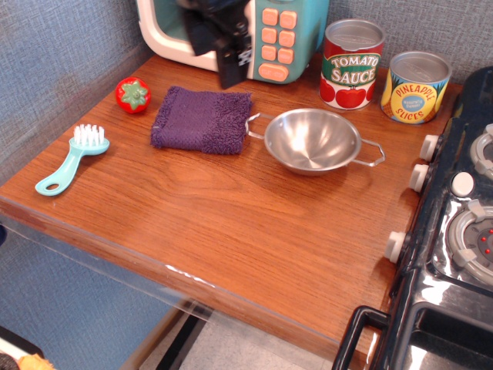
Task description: Pick up the silver bowl and move it to the right next to the canned goods.
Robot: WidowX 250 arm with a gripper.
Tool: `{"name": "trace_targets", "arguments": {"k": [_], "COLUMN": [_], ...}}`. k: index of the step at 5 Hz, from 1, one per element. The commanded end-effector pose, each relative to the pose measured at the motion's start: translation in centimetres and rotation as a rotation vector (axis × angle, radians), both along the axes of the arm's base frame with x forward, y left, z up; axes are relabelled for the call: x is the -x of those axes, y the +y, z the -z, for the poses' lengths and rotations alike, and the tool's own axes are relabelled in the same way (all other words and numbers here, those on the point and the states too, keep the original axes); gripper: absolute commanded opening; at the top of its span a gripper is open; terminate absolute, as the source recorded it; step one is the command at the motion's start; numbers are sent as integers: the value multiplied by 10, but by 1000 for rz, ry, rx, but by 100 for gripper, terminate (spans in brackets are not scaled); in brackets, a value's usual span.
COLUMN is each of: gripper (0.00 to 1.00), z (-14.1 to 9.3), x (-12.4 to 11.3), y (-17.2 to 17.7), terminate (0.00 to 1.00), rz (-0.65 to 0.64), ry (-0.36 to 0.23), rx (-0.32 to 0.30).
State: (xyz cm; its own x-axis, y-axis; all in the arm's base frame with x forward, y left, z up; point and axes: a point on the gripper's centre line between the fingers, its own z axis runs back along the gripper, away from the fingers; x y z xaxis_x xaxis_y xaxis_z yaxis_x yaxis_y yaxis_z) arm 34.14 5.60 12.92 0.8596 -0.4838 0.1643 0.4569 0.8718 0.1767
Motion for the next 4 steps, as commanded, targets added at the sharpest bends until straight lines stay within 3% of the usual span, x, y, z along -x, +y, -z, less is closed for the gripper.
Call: {"name": "trace_targets", "arguments": {"k": [1,2,3,4], "gripper": [100,100,100,100], "z": [2,5,5,5], "x": [31,37,37,37], "y": [16,20,20,20], "terminate": [0,0,0,100], "rz": [-149,-104,-104,-104], "ry": [104,178,178,178], "rx": [-21,37,37,37]}}
